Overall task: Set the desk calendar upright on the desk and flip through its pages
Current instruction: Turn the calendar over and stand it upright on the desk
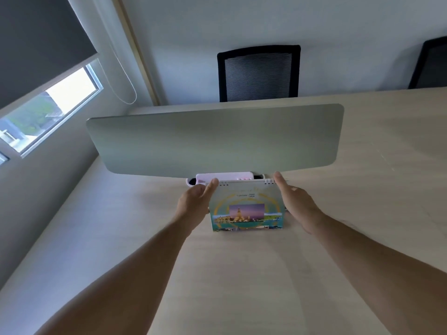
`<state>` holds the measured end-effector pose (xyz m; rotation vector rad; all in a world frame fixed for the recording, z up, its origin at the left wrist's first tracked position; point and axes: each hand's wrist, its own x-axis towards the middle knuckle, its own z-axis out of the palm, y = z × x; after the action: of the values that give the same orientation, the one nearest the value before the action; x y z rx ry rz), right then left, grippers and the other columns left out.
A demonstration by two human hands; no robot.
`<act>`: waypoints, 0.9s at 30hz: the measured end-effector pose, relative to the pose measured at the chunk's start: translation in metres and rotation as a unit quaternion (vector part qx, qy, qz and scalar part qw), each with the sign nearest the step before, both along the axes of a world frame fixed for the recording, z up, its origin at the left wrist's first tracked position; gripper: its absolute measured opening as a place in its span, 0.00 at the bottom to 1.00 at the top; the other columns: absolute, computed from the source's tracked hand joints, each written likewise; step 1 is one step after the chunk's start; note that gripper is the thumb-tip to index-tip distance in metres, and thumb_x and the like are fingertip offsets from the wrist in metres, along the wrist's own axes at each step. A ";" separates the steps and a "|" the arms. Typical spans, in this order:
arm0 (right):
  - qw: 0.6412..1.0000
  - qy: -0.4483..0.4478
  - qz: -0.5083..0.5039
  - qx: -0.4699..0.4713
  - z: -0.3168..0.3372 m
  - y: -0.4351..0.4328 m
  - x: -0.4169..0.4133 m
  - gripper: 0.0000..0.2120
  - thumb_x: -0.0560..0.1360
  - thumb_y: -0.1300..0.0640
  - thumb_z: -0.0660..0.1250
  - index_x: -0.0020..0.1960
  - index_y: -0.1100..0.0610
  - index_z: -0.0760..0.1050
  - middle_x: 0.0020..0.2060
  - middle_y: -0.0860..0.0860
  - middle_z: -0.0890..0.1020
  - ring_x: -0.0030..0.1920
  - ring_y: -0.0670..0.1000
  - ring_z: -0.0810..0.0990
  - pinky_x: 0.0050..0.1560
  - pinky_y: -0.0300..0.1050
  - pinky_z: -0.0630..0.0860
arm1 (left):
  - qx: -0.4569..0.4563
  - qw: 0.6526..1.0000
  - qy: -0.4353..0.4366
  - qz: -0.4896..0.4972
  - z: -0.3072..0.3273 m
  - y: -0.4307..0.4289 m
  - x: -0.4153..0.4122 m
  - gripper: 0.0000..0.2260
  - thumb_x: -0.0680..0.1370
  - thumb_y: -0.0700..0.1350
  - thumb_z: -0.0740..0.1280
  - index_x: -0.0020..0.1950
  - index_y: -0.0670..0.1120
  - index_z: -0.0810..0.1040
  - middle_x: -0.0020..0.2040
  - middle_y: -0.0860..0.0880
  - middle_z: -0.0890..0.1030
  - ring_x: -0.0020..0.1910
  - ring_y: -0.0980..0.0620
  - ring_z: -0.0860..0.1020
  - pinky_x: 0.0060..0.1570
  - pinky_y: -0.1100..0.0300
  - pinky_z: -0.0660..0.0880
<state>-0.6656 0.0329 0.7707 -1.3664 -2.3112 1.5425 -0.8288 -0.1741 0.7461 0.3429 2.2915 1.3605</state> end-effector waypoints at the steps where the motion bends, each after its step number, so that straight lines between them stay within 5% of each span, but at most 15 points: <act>1: 1.000 0.008 0.018 0.005 0.001 0.003 0.004 0.45 0.66 0.17 0.49 0.48 0.56 0.81 0.48 0.55 0.84 0.51 0.54 0.81 0.56 0.50 0.76 | 0.006 1.000 0.014 -0.009 0.000 0.000 0.002 0.33 0.66 0.79 0.67 0.46 0.49 0.84 0.46 0.46 0.89 0.51 0.42 0.87 0.57 0.37 0.82; 3: 0.998 0.011 0.060 0.035 0.005 0.009 0.013 0.35 0.69 0.22 0.57 0.40 0.55 0.73 0.37 0.51 0.80 0.41 0.51 0.78 0.42 0.45 0.72 | 0.006 0.999 0.036 -0.032 0.002 0.000 0.005 0.18 0.67 0.71 0.71 0.46 0.61 0.87 0.48 0.55 0.89 0.51 0.49 0.88 0.57 0.40 0.82; 5: 0.991 0.017 0.104 0.081 0.007 0.018 0.017 0.25 0.72 0.28 0.64 0.41 0.50 0.74 0.36 0.45 0.79 0.39 0.47 0.78 0.37 0.40 0.68 | 0.017 0.998 0.045 -0.038 -0.001 0.003 0.002 0.12 0.66 0.65 0.74 0.46 0.64 0.86 0.51 0.60 0.89 0.49 0.53 0.88 0.56 0.40 0.83; 8: 0.979 0.023 0.143 0.144 0.001 0.029 0.014 0.18 0.74 0.35 0.68 0.57 0.46 0.79 0.47 0.40 0.84 0.46 0.46 0.80 0.40 0.33 0.69 | 0.017 0.997 0.060 -0.034 -0.007 0.008 -0.005 0.15 0.68 0.60 0.75 0.51 0.56 0.86 0.53 0.56 0.89 0.47 0.52 0.88 0.53 0.39 0.84; 10: 0.978 0.022 0.147 0.145 -0.014 0.035 0.012 0.20 0.76 0.38 0.67 0.63 0.48 0.79 0.54 0.44 0.85 0.50 0.48 0.80 0.44 0.38 0.70 | 0.007 0.997 0.073 -0.035 -0.010 0.012 -0.005 0.16 0.69 0.59 0.75 0.53 0.54 0.86 0.54 0.55 0.89 0.48 0.52 0.88 0.52 0.40 0.84; 15: 0.977 0.008 0.148 0.155 -0.036 0.035 0.014 0.18 0.80 0.43 0.65 0.65 0.51 0.79 0.57 0.48 0.86 0.54 0.50 0.82 0.49 0.41 0.70 | -0.008 0.996 0.079 -0.039 -0.018 0.012 -0.006 0.07 0.71 0.54 0.78 0.47 0.63 0.86 0.49 0.58 0.89 0.46 0.56 0.88 0.51 0.45 0.85; 18: 0.980 0.033 0.119 0.155 -0.035 0.035 0.014 0.15 0.79 0.47 0.68 0.61 0.54 0.82 0.54 0.49 0.87 0.50 0.49 0.82 0.46 0.39 0.72 | -0.011 0.996 0.080 -0.041 -0.016 0.013 -0.006 0.09 0.72 0.45 0.80 0.49 0.58 0.87 0.44 0.61 0.88 0.40 0.67 0.85 0.47 0.60 0.82; 21: 0.983 0.051 0.077 0.158 -0.036 0.032 0.014 0.13 0.77 0.47 0.71 0.56 0.55 0.84 0.47 0.49 0.87 0.43 0.48 0.82 0.35 0.28 0.70 | -0.025 0.995 0.088 -0.034 -0.018 0.014 -0.001 0.11 0.72 0.41 0.79 0.54 0.50 0.87 0.45 0.60 0.85 0.36 0.74 0.81 0.37 0.75 0.74; 24: 0.984 0.065 0.007 0.163 -0.040 0.023 0.018 0.15 0.76 0.45 0.72 0.56 0.55 0.84 0.45 0.50 0.86 0.43 0.49 0.83 0.39 0.31 0.71 | -0.019 0.996 0.085 0.025 -0.019 0.015 0.011 0.12 0.72 0.45 0.79 0.54 0.54 0.89 0.46 0.58 0.87 0.44 0.63 0.85 0.42 0.64 0.78; 27: 0.989 0.058 -0.013 0.134 -0.051 0.008 0.026 0.11 0.76 0.47 0.71 0.50 0.53 0.83 0.42 0.49 0.86 0.46 0.53 0.84 0.43 0.41 0.73 | -0.030 0.994 0.078 0.074 -0.022 0.016 0.030 0.09 0.74 0.49 0.75 0.54 0.57 0.89 0.45 0.59 0.86 0.44 0.56 0.83 0.38 0.65 0.75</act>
<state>-0.6400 0.0406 0.7199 -1.2031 -2.3157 1.2129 -0.7987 -0.1580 0.7245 0.2733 2.5249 1.3750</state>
